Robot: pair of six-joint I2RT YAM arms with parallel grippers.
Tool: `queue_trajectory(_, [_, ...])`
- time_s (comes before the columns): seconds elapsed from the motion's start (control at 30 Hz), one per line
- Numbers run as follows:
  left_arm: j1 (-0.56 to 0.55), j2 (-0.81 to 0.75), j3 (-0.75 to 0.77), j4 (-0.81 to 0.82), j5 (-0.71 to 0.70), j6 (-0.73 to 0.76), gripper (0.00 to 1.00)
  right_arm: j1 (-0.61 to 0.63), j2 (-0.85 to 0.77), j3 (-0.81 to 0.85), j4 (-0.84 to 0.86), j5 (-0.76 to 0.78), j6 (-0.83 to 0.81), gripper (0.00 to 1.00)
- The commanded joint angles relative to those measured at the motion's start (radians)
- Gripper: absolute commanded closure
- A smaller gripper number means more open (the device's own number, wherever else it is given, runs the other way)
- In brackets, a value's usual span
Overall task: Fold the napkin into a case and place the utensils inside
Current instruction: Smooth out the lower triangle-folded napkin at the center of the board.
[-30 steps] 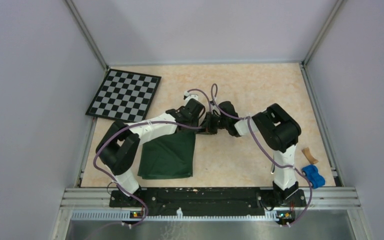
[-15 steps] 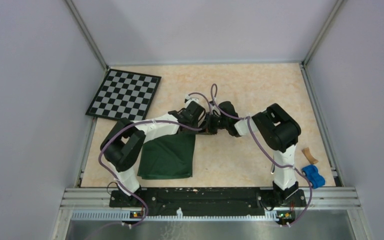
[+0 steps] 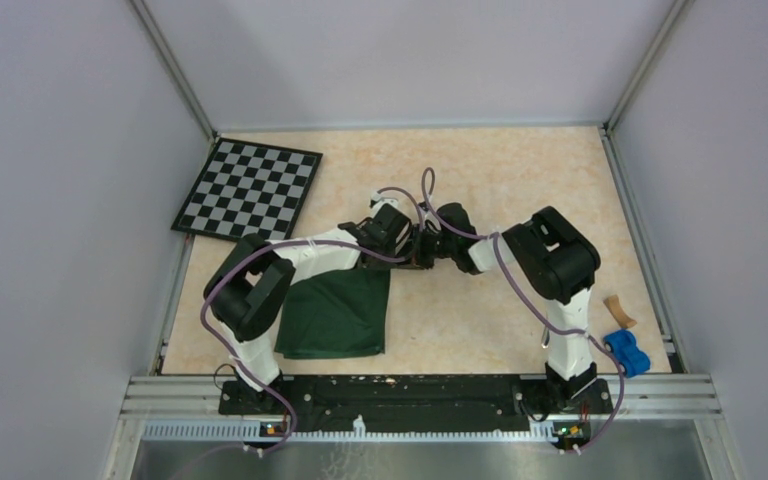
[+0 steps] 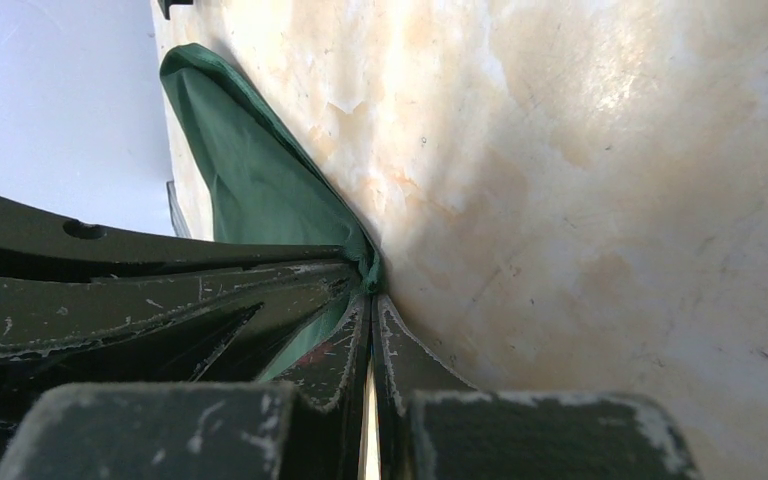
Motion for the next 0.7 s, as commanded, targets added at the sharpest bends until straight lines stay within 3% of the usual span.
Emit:
queue_trajectory(0.0, [-0.004,-0.07,-0.015,0.048,0.01,-0.006,0.98,-0.007,0.028,0.035,0.03,0.002,-0.006,1.0])
queue_trajectory(0.43, [-0.021,-0.057,0.006,0.029,0.023,-0.008,0.99,-0.007,0.026,0.045,0.029,0.004,-0.002,1.0])
queue_trajectory(0.53, [-0.021,-0.054,0.013,0.009,0.012,-0.006,0.88,-0.007,0.013,0.039,0.006,0.011,-0.003,1.0])
queue_trajectory(0.67, [-0.019,-0.121,0.02,-0.026,0.009,0.005,0.71,-0.019,-0.05,0.01,-0.068,0.042,-0.029,0.83])
